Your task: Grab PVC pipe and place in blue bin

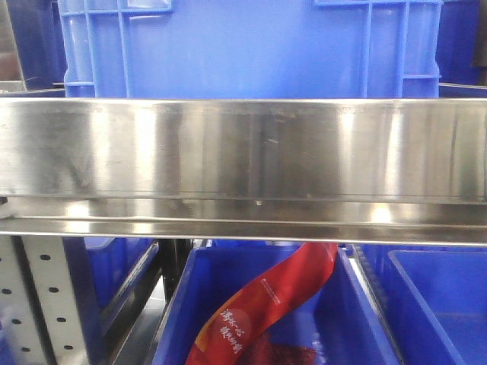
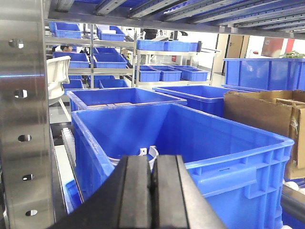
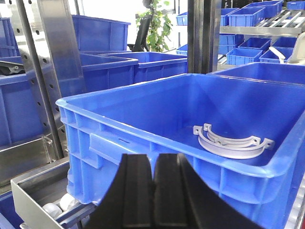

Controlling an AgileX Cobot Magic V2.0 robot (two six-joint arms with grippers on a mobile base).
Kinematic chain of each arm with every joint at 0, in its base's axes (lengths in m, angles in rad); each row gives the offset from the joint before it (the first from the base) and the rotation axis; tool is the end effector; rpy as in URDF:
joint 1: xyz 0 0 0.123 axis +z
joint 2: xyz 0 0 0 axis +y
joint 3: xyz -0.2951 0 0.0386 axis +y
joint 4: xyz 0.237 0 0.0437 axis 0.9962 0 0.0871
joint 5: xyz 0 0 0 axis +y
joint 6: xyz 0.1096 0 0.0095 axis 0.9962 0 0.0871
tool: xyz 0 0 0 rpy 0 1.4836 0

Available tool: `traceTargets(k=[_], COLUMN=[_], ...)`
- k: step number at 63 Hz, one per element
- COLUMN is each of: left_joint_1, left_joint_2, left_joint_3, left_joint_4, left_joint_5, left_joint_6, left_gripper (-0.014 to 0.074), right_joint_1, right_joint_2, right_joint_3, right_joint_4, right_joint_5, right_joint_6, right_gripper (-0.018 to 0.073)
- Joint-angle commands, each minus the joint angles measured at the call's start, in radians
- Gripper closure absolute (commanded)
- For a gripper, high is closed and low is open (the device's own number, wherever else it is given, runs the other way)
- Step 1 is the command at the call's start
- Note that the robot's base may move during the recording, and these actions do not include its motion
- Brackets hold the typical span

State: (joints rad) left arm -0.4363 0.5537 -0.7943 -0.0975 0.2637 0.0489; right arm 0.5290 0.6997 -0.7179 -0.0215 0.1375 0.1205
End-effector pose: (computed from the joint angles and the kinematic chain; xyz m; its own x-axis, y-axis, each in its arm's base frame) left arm 0.0884 -0.0443 0.4170 0.0389 -0.0680 -0.9969 0.4476 0.8932 -0.0435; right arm 0.1255 0.0730 0.3870 -0.0773 0.0695 -0.9946 -0.4969 0.8621 0.0989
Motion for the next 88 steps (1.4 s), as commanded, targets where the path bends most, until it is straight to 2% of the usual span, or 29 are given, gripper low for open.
traceTargets(k=[1, 14, 20, 30, 45, 55, 65, 68, 73, 88], left_joint_1=[0.005, 0.005, 0.005, 0.005, 0.005, 0.005, 0.005, 0.005, 0.005, 0.005], left_joint_2=[-0.006, -0.006, -0.006, -0.006, -0.006, -0.006, -0.006, -0.006, -0.006, -0.006], left_joint_3=[0.001, 0.001, 0.001, 0.001, 0.001, 0.001, 0.001, 0.001, 0.001, 0.001], left_joint_4=[-0.001, -0.001, -0.001, -0.001, -0.001, -0.001, -0.001, -0.001, -0.001, -0.001], left_joint_5=[-0.020, -0.020, -0.020, -0.020, -0.020, -0.020, -0.020, -0.020, -0.020, -0.020], left_joint_6=[-0.007, -0.007, -0.007, -0.007, -0.007, -0.007, -0.007, -0.007, -0.007, -0.007], left_gripper=[0.0707, 0.0707, 0.0707, 0.0707, 0.0707, 0.0707, 0.0707, 0.0707, 0.0707, 0.0707], right_joint_1=[0.003, 0.001, -0.026, -0.149, -0.398, -0.518, -0.545, -0.545, -0.545, -0.545], right_joint_2=[-0.004, -0.027, -0.082, -0.229, -0.502, -0.626, -0.689, -0.698, -0.700, -0.700], right_joint_3=[0.000, 0.022, 0.072, 0.229, 0.493, 0.644, 0.718, 0.718, 0.718, 0.718], right_joint_4=[-0.010, -0.010, -0.026, -0.037, 0.001, 0.098, 0.101, 0.101, 0.099, 0.099], right_joint_5=[-0.029, -0.036, -0.062, -0.113, -0.125, -0.200, -0.224, -0.147, -0.120, -0.163], right_joint_6=[-0.007, -0.007, -0.007, -0.007, -0.015, -0.142, -0.141, -0.139, -0.139, -0.139], right_gripper=[0.0713, 0.0713, 0.0713, 0.0713, 0.0713, 0.0713, 0.0713, 0.0713, 0.0713, 0.0713])
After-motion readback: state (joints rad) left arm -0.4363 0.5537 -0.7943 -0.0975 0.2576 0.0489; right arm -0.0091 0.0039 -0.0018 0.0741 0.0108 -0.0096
